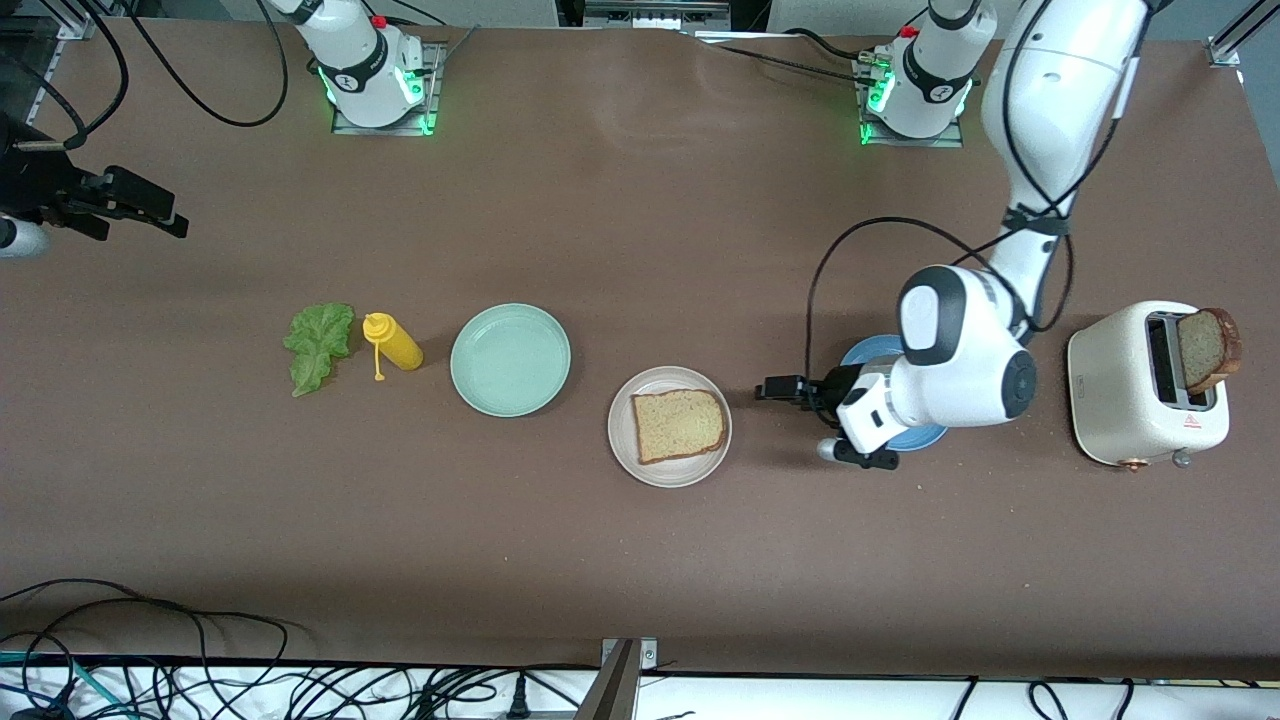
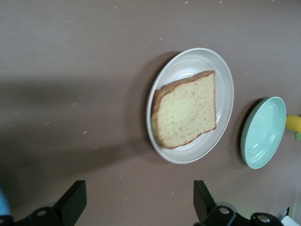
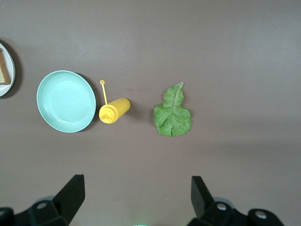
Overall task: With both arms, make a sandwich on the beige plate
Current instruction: 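Withdraw the left gripper while the right gripper reaches the lettuce leaf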
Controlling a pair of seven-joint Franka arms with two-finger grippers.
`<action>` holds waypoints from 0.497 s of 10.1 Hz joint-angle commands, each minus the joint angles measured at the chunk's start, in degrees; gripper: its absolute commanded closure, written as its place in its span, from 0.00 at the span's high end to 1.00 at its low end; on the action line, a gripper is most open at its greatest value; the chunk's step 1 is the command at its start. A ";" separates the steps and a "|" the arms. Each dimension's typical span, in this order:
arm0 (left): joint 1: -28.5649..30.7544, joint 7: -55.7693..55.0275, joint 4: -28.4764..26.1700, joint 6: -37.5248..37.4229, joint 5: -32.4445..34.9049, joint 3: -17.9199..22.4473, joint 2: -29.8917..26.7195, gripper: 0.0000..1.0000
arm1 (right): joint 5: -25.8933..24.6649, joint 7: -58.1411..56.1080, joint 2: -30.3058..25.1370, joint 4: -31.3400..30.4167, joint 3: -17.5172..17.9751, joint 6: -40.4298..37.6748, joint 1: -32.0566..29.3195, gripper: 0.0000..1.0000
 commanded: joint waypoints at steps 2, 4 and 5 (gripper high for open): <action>3.95 -6.75 -0.79 -3.69 13.23 -0.12 -2.95 1.00 | -4.48 -6.92 7.86 1.32 -0.38 -1.26 -1.70 1.00; 7.99 -7.30 0.26 -8.06 21.59 -0.12 -4.53 1.00 | -4.48 -7.01 7.86 1.32 -0.38 -1.26 -1.70 1.00; 10.10 -7.30 1.57 -10.61 25.54 -0.12 -5.15 1.00 | -4.48 -7.01 7.86 1.32 -0.38 -1.26 -1.70 1.00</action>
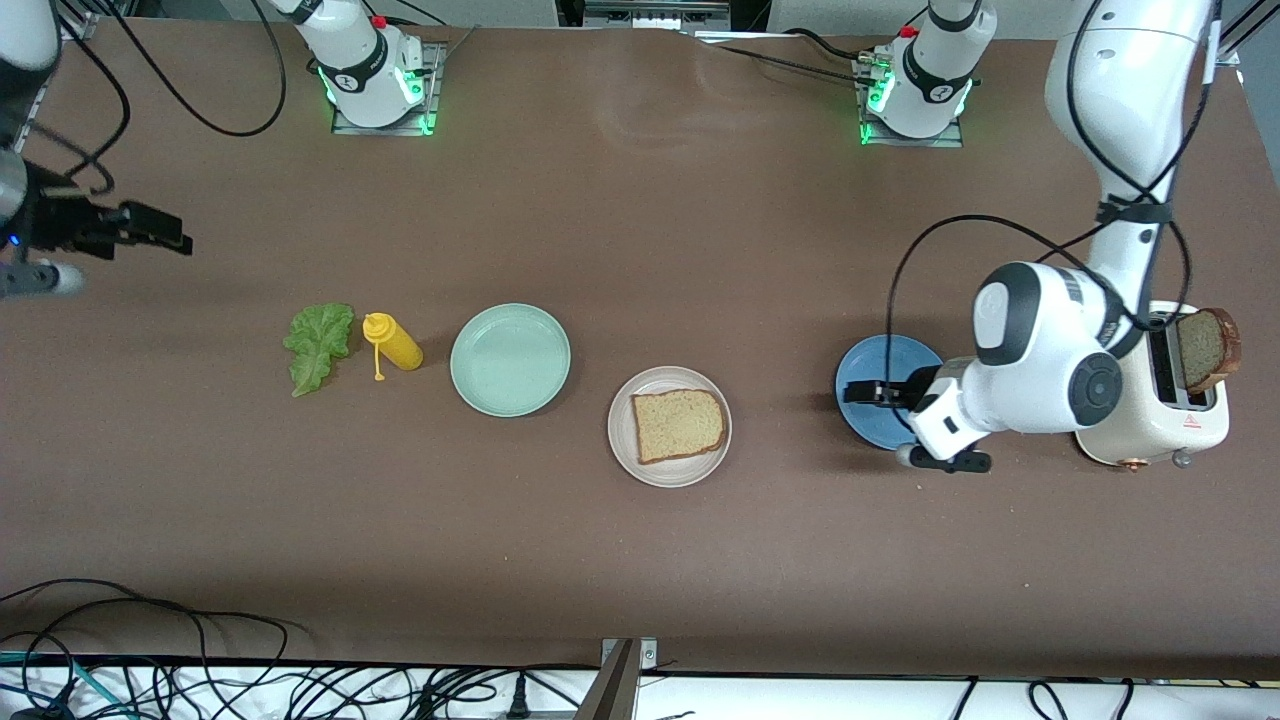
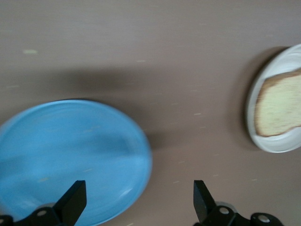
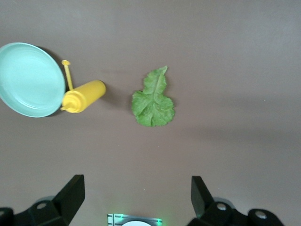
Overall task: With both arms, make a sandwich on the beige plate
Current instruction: 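Withdraw the left gripper while the right gripper reaches the lettuce leaf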
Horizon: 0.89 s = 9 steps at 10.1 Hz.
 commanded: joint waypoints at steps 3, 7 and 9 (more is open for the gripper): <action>6.67 -0.85 5.53 -11.54 14.28 -0.35 -2.41 1.00 | -1.16 -1.03 0.48 1.60 0.34 -1.19 -0.23 1.00; 8.96 -0.68 6.60 -15.68 15.79 -0.35 -4.60 1.00 | -1.43 0.90 4.60 -6.46 0.25 8.68 -0.50 1.00; 9.75 -0.68 6.68 -16.39 17.72 -0.18 -5.92 1.00 | -1.43 0.99 8.11 -9.89 0.17 16.62 -0.50 1.00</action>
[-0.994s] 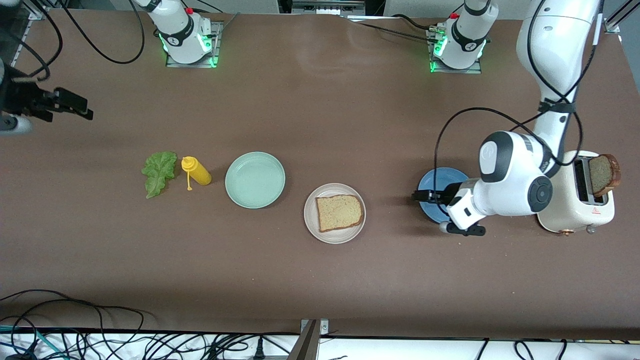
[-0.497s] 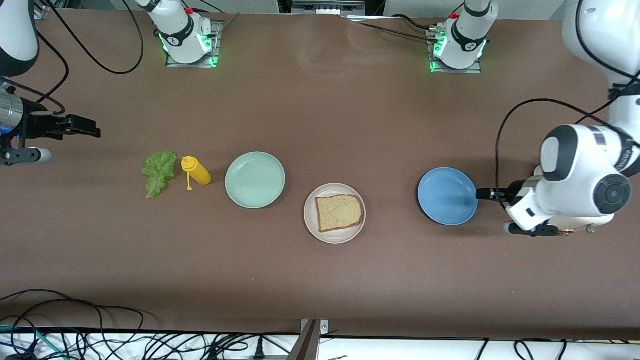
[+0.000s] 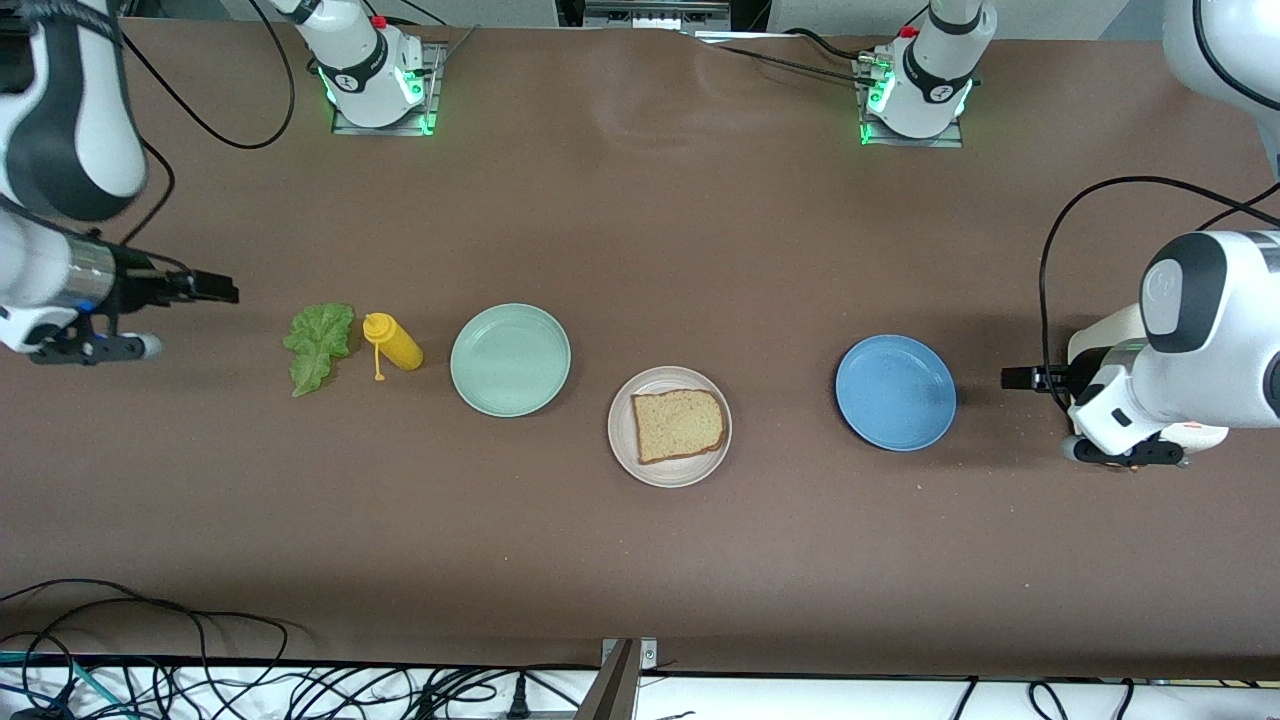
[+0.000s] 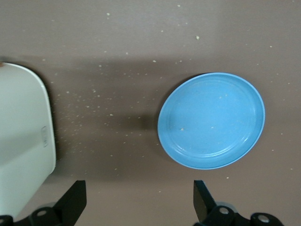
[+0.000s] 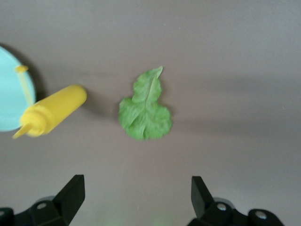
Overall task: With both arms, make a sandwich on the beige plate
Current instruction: 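Withdraw the left gripper while the right gripper reaches the lettuce leaf, then grasp the green lettuce leaf with the right gripper and lift it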
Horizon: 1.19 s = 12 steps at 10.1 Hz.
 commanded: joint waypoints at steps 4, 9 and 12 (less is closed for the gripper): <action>1.88 -0.22 4.84 -5.75 2.73 -0.51 -2.78 1.00 | -0.25 0.70 4.51 -18.09 -0.78 27.67 -0.55 1.00; 1.36 -0.22 5.11 -5.75 2.73 -0.77 -2.95 1.00 | 2.20 1.50 11.26 -19.44 -0.69 32.20 -0.64 1.00; 1.36 -0.31 5.20 -5.75 2.64 -0.77 -3.04 1.00 | 6.61 0.62 13.57 -19.17 -0.61 34.23 -0.46 0.76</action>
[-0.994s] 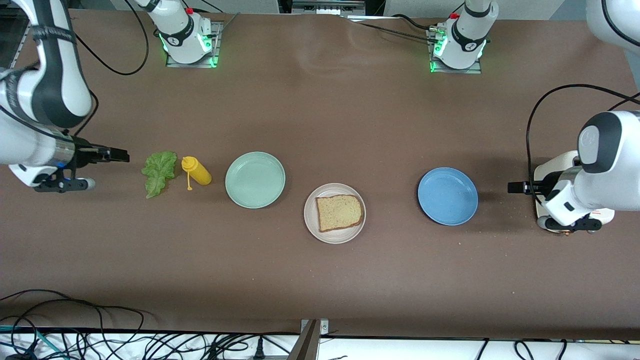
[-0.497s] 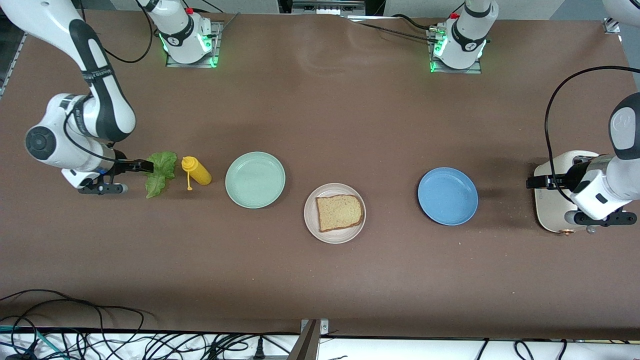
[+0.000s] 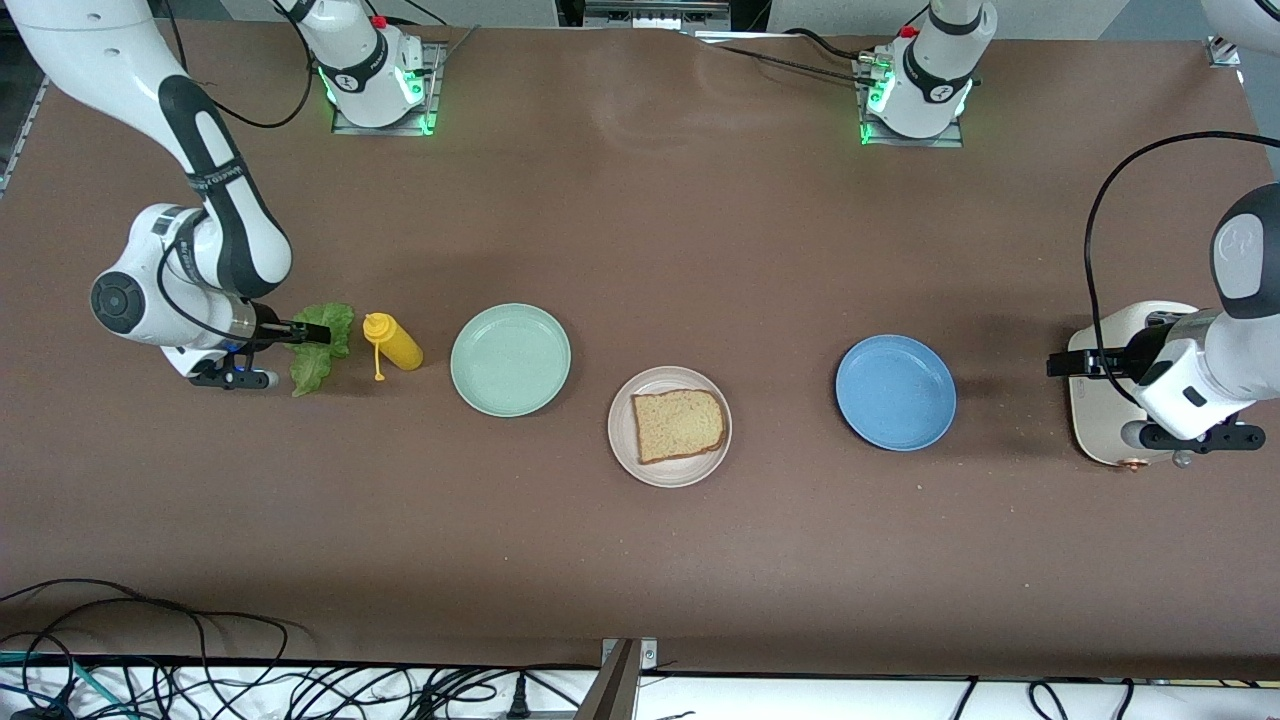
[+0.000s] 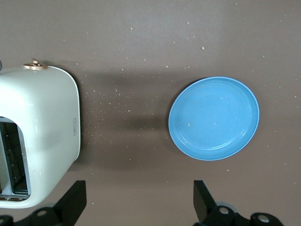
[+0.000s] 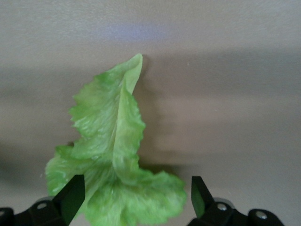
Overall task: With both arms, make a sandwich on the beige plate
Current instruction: 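Grasp the green lettuce leaf with the right gripper and lift it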
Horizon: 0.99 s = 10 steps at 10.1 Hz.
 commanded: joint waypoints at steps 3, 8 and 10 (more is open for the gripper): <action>-0.56 -0.80 0.92 -0.63 2.04 -0.20 -0.15 1.00 | 1.35 -0.43 0.10 0.64 0.43 0.74 -0.24 0.08; -1.08 -0.88 -4.95 8.05 3.89 1.98 -6.29 1.00 | 0.91 -0.52 -2.35 4.59 0.61 -4.33 0.11 0.00; -2.66 -0.80 -9.25 8.25 4.06 2.35 -11.29 1.00 | 0.56 0.00 -3.15 11.15 0.61 -14.85 0.20 0.00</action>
